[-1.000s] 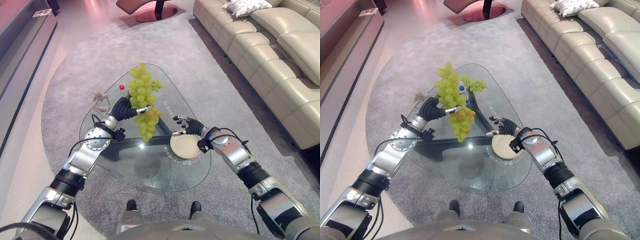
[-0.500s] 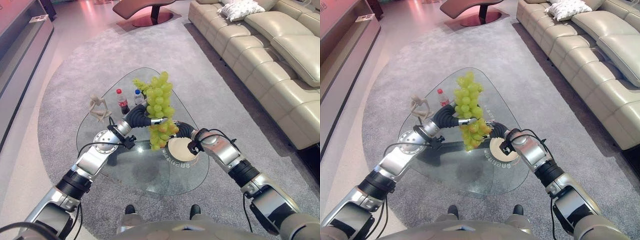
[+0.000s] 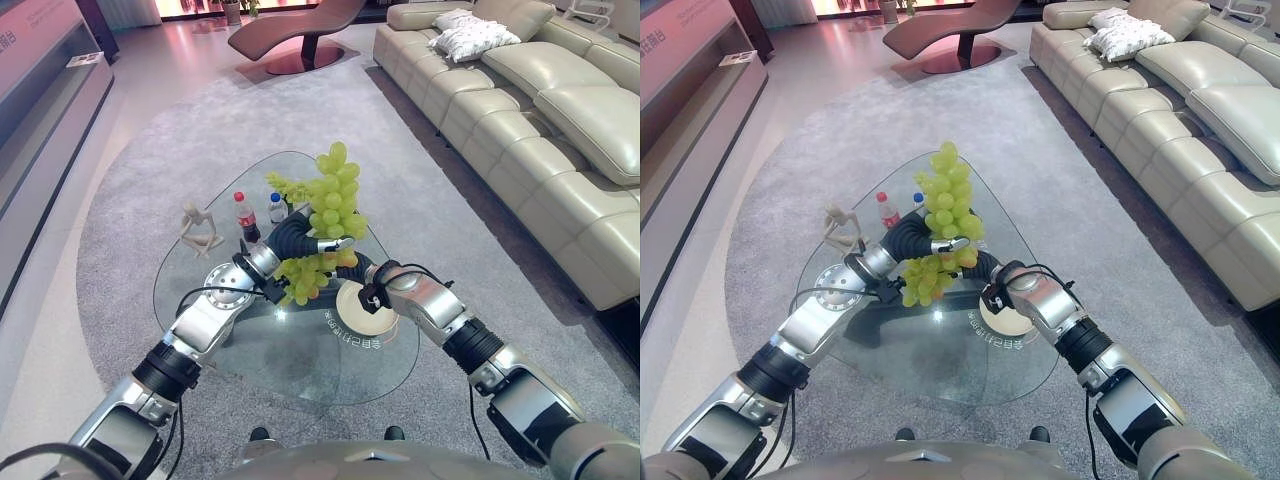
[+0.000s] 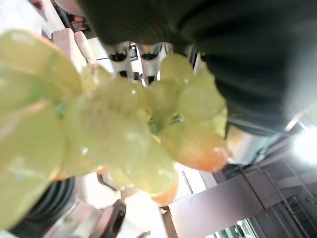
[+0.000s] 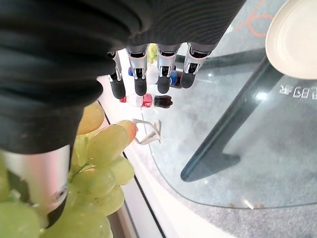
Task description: Pick up fruits into the plate
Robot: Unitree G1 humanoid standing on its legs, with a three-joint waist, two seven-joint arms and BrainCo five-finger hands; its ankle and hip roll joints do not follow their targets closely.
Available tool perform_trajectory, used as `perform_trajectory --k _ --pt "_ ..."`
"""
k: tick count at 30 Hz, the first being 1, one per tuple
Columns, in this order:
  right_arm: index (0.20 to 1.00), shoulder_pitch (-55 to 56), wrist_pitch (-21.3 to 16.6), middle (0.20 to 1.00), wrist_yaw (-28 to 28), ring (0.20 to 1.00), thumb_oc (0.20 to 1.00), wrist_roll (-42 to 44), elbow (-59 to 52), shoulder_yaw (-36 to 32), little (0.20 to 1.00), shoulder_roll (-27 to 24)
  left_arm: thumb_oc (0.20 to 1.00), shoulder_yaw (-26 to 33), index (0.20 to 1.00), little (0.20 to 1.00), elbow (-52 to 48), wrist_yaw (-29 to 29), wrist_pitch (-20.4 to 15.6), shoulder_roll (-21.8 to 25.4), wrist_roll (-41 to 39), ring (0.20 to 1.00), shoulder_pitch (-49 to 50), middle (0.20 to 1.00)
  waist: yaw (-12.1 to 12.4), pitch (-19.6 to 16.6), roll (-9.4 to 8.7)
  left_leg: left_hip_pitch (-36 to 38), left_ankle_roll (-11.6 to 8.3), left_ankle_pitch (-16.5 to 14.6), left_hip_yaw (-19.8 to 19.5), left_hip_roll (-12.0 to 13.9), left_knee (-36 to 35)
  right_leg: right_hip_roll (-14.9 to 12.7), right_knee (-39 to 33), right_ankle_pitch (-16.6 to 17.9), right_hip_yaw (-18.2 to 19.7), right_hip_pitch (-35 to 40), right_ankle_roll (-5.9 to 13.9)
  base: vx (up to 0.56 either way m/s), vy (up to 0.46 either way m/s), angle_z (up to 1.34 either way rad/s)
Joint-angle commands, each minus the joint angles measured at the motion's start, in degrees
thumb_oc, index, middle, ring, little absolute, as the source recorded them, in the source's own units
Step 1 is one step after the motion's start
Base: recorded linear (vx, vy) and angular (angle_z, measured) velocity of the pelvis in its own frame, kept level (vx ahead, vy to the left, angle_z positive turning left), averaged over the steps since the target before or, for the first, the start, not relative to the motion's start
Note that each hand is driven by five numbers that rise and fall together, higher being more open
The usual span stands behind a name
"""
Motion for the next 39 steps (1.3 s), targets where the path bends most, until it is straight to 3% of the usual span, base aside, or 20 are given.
perform_trajectory --k 1,11,23,29,39 --pt "1.0 -6.03 -1.12 1.0 1.1 1.0 1.0 4.81 -6.55 1.05 1.0 2.44 0.2 -0.77 0.2 0.2 -3.57 1.89 -1.86 -0.43 -3.65 0.2 -5.37 0.2 0.91 -0.05 -1.66 -1.55 0.95 -3.0 2.49 0.11 2.7 -3.26 4.01 -3.25 -6.38 1.74 0.81 0.0 0.0 0.0" --pt "1.0 -3.89 -0.05 1.0 3.53 1.0 1.0 12.88 -10.83 0.87 1.0 2.51 0.2 1.4 0.2 0.2 -3.95 1.82 -2.23 -0.4 -5.74 0.2 -3.4 0.2 1.46 -0.54 -1.71 -1.17 0.6 -2.59 3.64 0.61 2.57 -3.64 4.06 -3.01 -8.36 2.27 0.83 0.0 0.0 -0.01" --pt "1.0 4.16 -4.25 1.0 13.63 1.0 1.0 17.72 -16.63 -7.24 1.0 -6.13 0.2 12.86 0.2 0.2 -5.69 -2.6 -1.5 4.86 -14.41 0.2 4.02 0.2 2.59 -1.23 -1.7 -1.38 0.0 -1.69 4.92 1.11 2.23 -4.36 3.04 -1.81 -11.65 2.83 1.24 0.0 0.003 -0.02" --pt "1.0 4.84 -5.36 1.0 17.45 1.0 1.0 20.83 -17.73 -9.06 1.0 -5.92 0.2 13.49 0.2 0.2 -4.75 -5.39 0.19 4.16 -18.88 0.2 4.09 0.2 2.25 -1.59 -1.59 -1.34 0.05 -1.77 5.38 1.06 2.26 -4.47 2.77 -1.57 -12.09 2.88 1.28 -0.01 0.002 0.0" --pt "1.0 5.73 -3.14 1.0 19.23 1.0 1.0 23.58 -19.63 -8.0 1.0 -4.34 0.2 11.89 0.2 0.2 -2.46 -6.27 0.54 3.52 -17.44 0.2 3.53 0.2 1.87 -1.85 -1.38 -1.08 0.23 -1.62 6.22 1.05 2.24 -4.43 2.49 -1.25 -12.32 3.0 1.29 0.0 0.0 0.0"
